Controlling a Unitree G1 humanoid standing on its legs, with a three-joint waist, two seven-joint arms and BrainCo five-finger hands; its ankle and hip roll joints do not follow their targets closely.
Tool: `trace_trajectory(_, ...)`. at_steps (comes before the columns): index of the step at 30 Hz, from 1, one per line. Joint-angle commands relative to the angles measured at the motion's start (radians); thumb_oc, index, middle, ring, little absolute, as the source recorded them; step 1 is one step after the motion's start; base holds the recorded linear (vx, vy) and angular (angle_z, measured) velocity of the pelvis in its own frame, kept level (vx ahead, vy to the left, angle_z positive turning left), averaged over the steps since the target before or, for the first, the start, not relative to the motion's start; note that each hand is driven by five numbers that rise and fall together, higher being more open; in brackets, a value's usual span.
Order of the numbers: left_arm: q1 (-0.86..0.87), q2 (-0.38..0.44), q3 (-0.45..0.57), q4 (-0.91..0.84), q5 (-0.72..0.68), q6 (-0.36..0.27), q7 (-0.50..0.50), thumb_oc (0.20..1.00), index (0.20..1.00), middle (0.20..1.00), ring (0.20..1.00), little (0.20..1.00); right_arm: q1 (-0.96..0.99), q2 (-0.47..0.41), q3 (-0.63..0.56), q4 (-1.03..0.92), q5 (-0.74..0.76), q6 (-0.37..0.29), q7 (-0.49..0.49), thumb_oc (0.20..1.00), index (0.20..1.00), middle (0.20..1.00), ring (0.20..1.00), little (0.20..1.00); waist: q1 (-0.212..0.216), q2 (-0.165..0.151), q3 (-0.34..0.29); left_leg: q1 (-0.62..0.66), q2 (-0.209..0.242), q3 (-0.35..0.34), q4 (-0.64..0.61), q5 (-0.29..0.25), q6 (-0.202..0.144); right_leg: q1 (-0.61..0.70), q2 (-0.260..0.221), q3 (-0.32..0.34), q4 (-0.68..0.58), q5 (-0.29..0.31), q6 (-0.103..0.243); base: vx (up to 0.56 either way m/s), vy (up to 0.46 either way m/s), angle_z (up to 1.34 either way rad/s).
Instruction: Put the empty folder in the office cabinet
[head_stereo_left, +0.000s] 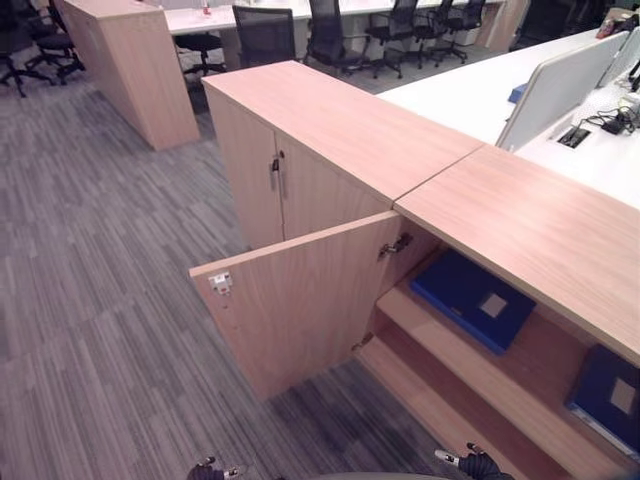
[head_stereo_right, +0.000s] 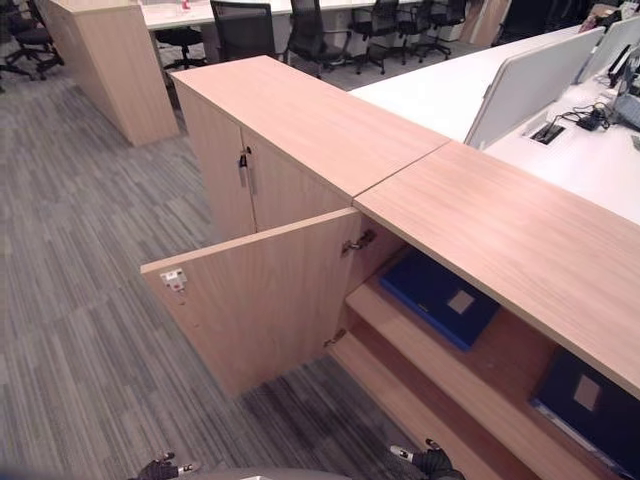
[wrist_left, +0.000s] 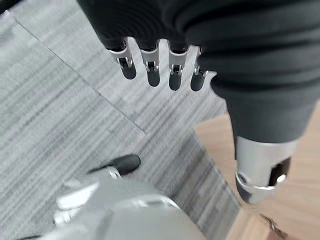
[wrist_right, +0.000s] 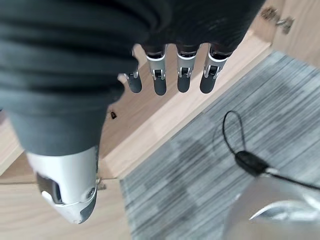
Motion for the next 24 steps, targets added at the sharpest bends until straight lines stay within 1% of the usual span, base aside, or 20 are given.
trace_trajectory(1,-0.047,0.010,0.031,0.014,-0.015,-0.018,0.015,1.000,1.000,1.000,1.000,1.000,-0.064,0.012,0.014,-0.007,0.024,-0.011,-0.003,1.000,1.000,1.000,1.000,1.000,0.020,0.000,0.033,0.048,0.059,-0.006,-0.016,-0.029,-0.081,-0.088,-0.013,0.042,-0.037,0.128,0.105,-0.13,0.138,0.14)
trace_trajectory(2,-0.062,0.013,0.026,0.010,-0.025,-0.023,0.027,1.000,1.000,1.000,1.000,1.000,-0.078,0.021,0.020,-0.021,0.035,-0.012,-0.004,1.000,1.000,1.000,1.000,1.000,0.005,0.010,0.049,0.040,0.053,-0.040,-0.037,-0.012,-0.072,-0.137,0.024,0.203,-0.001,0.128,0.117,-0.11,0.101,0.24)
trace_trajectory(3,-0.063,0.013,0.026,0.011,-0.025,-0.023,0.027,1.000,1.000,1.000,1.000,1.000,-0.078,0.021,0.020,-0.020,0.035,-0.012,-0.004,1.000,1.000,1.000,1.000,1.000,0.006,0.009,0.047,0.036,0.051,-0.039,-0.037,-0.009,-0.072,-0.141,0.023,0.205,-0.003,0.131,0.117,-0.12,0.149,0.54)
trace_trajectory(4,-0.076,0.015,0.017,0.005,-0.028,-0.028,0.034,1.000,1.000,1.000,1.000,1.000,-0.075,0.027,0.022,-0.023,0.053,-0.018,-0.004,1.000,1.000,1.000,1.000,1.000,0.000,0.019,0.046,0.017,0.045,-0.068,-0.039,0.003,-0.060,-0.147,0.082,0.331,0.006,0.078,0.118,-0.04,0.080,0.83)
trace_trajectory(5,-0.076,0.015,0.017,0.005,-0.028,-0.028,0.034,1.000,1.000,1.000,1.000,1.000,-0.075,0.027,0.022,-0.023,0.053,-0.018,-0.004,1.000,1.000,1.000,1.000,1.000,0.001,0.019,0.047,0.019,0.045,-0.067,-0.039,0.001,-0.060,-0.146,0.082,0.332,0.008,0.076,0.118,-0.01,0.114,1.06)
trace_trajectory(6,-0.083,0.019,0.001,-0.010,-0.029,-0.037,0.035,1.000,1.000,1.000,1.000,1.000,-0.054,0.032,0.025,-0.025,0.062,-0.023,-0.001,1.000,1.000,1.000,1.000,1.000,0.010,0.016,0.031,0.017,0.029,-0.095,-0.054,0.007,-0.052,-0.079,0.100,0.334,-0.043,0.022,0.099,0.06,0.037,0.86)
trace_trajectory(8,-0.087,0.016,-0.005,-0.019,-0.025,-0.043,0.039,1.000,1.000,1.000,1.000,1.000,-0.039,0.030,0.034,-0.013,0.050,-0.021,0.004,1.000,1.000,1.000,1.000,1.000,0.008,0.014,0.011,0.025,0.023,-0.107,-0.063,0.007,-0.052,-0.048,0.114,0.330,-0.082,0.013,0.100,0.07,0.015,0.59)
trace_trajectory(11,-0.106,0.011,-0.006,-0.072,-0.059,-0.063,0.041,1.000,1.000,1.000,1.000,1.000,-0.028,0.017,0.043,0.007,0.021,-0.014,0.002,1.000,1.000,1.000,1.000,1.000,0.005,0.017,-0.004,0.034,0.027,-0.107,-0.075,0.016,-0.060,-0.022,0.129,0.327,-0.127,0.015,0.102,0.00,-0.021,0.11)
trace_trajectory(13,-0.107,0.012,-0.011,-0.090,-0.063,-0.068,0.041,1.000,1.000,1.000,1.000,1.000,-0.023,0.012,0.041,0.008,0.016,-0.012,0.002,1.000,1.000,1.000,1.000,1.000,0.003,0.017,-0.007,0.037,0.027,-0.109,-0.076,0.015,-0.062,-0.013,0.131,0.322,-0.137,0.014,0.102,-0.01,-0.007,-0.03)
trace_trajectory(19,-0.144,0.050,0.002,-0.187,-0.106,-0.088,0.049,1.000,1.000,1.000,1.000,1.000,0.003,-0.015,0.025,0.008,0.005,-0.012,0.006,1.000,1.000,1.000,1.000,1.000,-0.008,0.017,-0.018,0.044,0.030,-0.103,-0.076,0.016,-0.074,0.012,0.136,0.313,-0.176,0.021,0.104,-0.02,-0.008,0.01)
trace_trajectory(24,-0.218,0.144,-0.007,-0.363,-0.136,-0.105,0.033,1.000,1.000,1.000,1.000,1.000,0.027,-0.029,0.024,0.001,-0.013,-0.011,0.022,1.000,1.000,1.000,1.000,1.000,-0.020,0.023,-0.021,0.061,0.033,-0.096,-0.076,0.014,-0.078,0.015,0.136,0.304,-0.161,0.019,0.101,-0.01,-0.010,-0.04)
